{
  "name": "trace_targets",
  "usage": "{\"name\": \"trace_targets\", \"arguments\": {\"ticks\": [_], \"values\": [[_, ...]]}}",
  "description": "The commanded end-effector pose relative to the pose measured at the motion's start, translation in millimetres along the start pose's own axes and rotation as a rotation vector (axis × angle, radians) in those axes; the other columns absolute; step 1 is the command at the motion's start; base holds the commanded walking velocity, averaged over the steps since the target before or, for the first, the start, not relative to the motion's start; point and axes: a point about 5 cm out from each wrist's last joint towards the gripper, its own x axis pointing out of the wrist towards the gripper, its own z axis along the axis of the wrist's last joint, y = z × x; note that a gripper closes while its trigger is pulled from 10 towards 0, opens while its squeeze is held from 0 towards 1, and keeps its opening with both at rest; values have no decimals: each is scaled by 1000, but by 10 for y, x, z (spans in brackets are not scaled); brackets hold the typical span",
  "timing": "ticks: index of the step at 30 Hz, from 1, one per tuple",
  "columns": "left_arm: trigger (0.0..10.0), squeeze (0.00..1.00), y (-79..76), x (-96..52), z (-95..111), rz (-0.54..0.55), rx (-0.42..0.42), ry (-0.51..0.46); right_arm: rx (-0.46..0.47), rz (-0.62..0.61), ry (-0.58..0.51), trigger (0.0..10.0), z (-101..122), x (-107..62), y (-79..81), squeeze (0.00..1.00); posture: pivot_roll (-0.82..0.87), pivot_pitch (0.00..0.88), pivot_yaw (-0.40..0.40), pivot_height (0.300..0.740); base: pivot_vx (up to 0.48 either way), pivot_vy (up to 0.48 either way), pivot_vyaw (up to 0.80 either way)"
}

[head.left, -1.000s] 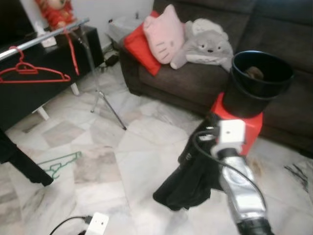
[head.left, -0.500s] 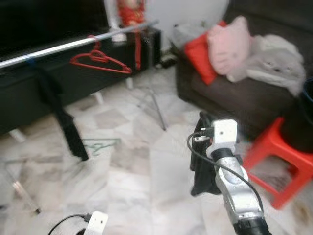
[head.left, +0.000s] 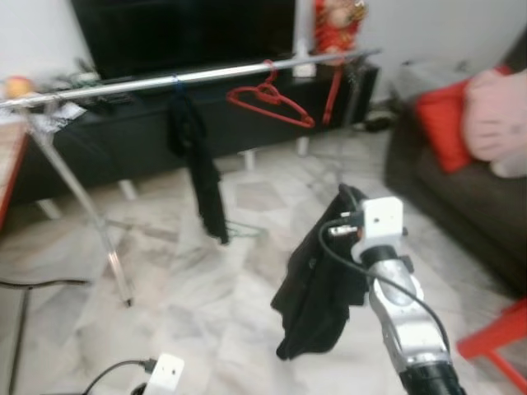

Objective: Hang hanger

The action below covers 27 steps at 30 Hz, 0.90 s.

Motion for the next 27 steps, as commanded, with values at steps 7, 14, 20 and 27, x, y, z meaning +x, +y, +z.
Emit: {"name": "trace_targets", "arguments": {"ticks": [7, 14, 20, 27], "values": [[10000, 0, 19, 12, 39, 27, -69, 10, 12, -50, 15, 10000, -2, 83, -181, 0, -113, 0, 21, 740, 0, 0, 0], [10000, 0, 82, 25, 210, 67, -228, -96, -2, -52, -11, 10000, 85, 173, -278, 0, -112, 0, 7, 740, 0, 0, 0], [10000, 0, 257, 30, 511, 119, -247, -242, -25, -47, 19, 10000, 4, 168, -339, 0, -75, 0, -20, 740, 0, 0, 0], [10000, 0, 791, -129, 1397, 210, -251, -619, -25, -60, -5, 10000, 54, 146, -425, 0, -63, 0, -34, 740, 0, 0, 0]]}}
